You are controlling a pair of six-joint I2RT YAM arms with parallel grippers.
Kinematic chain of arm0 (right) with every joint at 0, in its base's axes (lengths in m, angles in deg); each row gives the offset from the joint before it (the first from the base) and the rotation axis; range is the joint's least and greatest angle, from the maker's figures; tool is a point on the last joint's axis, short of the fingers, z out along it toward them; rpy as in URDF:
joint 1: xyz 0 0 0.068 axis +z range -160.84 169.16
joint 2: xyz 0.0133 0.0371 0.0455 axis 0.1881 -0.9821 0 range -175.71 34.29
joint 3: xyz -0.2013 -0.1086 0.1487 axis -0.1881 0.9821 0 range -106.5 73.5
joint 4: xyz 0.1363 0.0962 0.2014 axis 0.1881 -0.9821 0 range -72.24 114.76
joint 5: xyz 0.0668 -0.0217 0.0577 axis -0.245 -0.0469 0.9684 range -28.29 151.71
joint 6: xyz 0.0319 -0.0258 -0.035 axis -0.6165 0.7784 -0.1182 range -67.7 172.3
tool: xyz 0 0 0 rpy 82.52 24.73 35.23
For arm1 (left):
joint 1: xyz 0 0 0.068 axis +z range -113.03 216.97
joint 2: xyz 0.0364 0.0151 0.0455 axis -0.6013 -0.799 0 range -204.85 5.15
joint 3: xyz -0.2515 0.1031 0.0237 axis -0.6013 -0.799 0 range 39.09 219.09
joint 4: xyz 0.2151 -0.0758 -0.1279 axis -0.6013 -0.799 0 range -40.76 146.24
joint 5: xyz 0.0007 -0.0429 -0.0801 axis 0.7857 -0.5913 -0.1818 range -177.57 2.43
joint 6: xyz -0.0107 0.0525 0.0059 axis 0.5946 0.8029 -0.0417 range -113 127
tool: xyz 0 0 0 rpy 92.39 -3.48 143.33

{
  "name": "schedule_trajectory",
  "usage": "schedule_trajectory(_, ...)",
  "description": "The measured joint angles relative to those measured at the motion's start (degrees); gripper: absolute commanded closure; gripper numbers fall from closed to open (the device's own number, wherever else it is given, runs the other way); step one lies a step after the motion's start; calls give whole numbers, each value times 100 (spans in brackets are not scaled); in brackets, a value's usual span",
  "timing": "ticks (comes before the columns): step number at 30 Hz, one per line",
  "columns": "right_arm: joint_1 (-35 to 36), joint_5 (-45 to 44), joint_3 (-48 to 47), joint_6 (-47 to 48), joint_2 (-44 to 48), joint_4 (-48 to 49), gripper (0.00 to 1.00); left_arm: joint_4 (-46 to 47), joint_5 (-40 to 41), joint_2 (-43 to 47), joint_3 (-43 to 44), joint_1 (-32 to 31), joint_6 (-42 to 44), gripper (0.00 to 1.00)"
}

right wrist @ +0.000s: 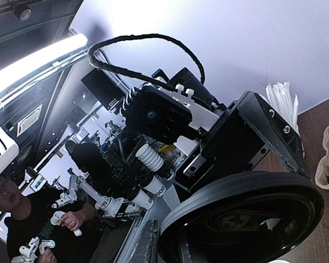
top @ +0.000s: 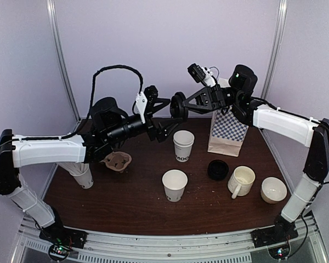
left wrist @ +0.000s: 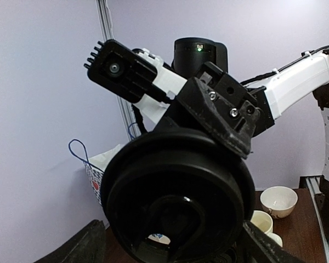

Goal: Pack the takeout coffee

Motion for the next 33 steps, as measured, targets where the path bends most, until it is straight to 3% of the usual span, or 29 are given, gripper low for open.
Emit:
schedule_trajectory(13,17,42,0,0,0,0,86,-387,-240,0,221,0,125,25)
schedule_trajectory(17,13,44,0,0,0,-9,52,-509,-234,0,243,0,162,25)
schedule_trajectory(19,-46,31,4,-4,0,2,41,-610,-232,2,254,0,197,25)
schedule_trajectory(23,-337,-7,7,22,0,-101,37,-1276,-229,57,452,0,308,25)
schedule_trajectory(28,-1130,-184,125,199,7,-197,38,-2828,-186,326,984,0,450,26)
schedule_trajectory(30,-1410,-350,131,667,26,-678,38,-3447,-190,369,1292,0,455,28)
schedule_trajectory(33,-1711,-1003,-398,2446,48,-2968,39,-4365,-264,385,1742,0,466,29)
